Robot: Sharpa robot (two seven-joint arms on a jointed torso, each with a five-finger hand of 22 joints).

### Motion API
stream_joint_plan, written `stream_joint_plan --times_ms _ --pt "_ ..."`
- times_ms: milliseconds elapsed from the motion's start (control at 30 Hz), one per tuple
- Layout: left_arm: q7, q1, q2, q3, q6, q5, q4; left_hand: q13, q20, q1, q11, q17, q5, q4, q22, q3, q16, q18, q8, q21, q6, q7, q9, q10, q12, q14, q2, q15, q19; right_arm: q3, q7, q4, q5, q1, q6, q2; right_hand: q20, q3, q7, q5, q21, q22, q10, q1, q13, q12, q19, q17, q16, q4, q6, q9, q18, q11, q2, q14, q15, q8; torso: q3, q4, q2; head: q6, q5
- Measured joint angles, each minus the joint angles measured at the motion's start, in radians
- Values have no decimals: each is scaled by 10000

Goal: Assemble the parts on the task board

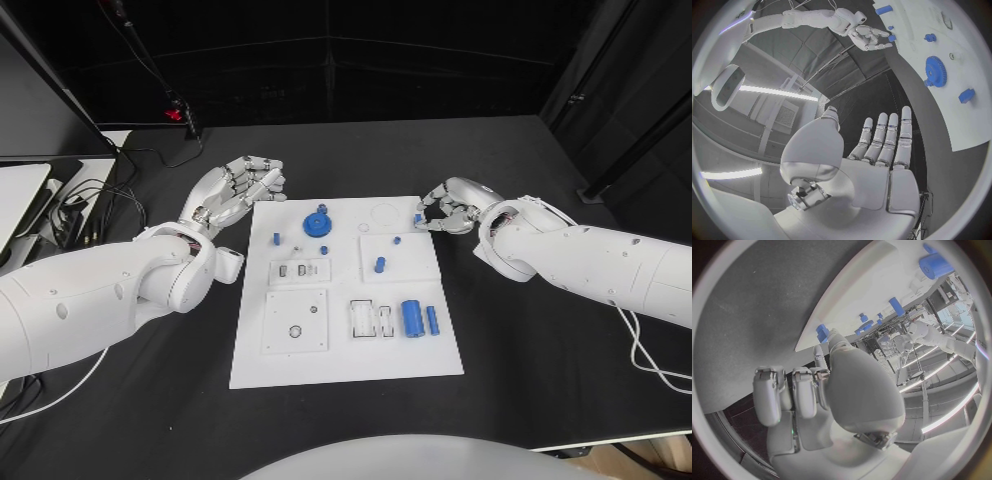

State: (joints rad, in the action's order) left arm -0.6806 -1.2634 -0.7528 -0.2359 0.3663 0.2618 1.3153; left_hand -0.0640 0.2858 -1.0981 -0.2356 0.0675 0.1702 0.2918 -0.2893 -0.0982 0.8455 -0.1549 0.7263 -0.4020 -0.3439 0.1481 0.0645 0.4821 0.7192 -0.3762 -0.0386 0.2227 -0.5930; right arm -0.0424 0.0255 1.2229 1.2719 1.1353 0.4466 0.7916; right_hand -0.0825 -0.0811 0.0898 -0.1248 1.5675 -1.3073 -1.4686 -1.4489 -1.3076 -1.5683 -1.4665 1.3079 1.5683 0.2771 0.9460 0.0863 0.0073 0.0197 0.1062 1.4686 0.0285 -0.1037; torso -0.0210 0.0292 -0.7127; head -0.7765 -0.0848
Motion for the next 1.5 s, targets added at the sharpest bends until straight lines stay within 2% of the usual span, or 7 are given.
stream_joint_plan --times_ms 400,767,1500 --pt "0 2 -89 0 5 0 32 0 0 0 0 0 0 0 0 0 0 0 0 0 0 0 0 0 0 0 0 0 0 0 257 -58 36 -1 -261 -99 0 0 -21 0 0 0 3 0 0 0 0 -1 0 0 21 -1 0 -3 0 0 0 0 -3 -11 12 -104 -16" --pt "0 2 -87 0 5 0 61 0 0 0 0 0 0 0 0 0 0 0 0 0 0 0 0 0 0 0 0 0 0 0 427 -105 44 -1 -442 -156 0 -37 -92 0 0 0 -1 -118 0 0 0 -2 0 -38 265 21 0 -75 -119 0 76 -57 -2 -11 13 -82 -38" --pt "0 0 -134 0 6 0 86 0 0 0 -34 0 0 0 0 1 0 0 0 0 0 0 0 -34 0 0 0 0 0 1 452 -99 49 -1 -471 -221 75 -36 -92 -49 0 0 0 -118 0 0 -1 -3 0 -39 265 19 0 -74 -118 0 75 -57 7 -10 7 -112 -62"
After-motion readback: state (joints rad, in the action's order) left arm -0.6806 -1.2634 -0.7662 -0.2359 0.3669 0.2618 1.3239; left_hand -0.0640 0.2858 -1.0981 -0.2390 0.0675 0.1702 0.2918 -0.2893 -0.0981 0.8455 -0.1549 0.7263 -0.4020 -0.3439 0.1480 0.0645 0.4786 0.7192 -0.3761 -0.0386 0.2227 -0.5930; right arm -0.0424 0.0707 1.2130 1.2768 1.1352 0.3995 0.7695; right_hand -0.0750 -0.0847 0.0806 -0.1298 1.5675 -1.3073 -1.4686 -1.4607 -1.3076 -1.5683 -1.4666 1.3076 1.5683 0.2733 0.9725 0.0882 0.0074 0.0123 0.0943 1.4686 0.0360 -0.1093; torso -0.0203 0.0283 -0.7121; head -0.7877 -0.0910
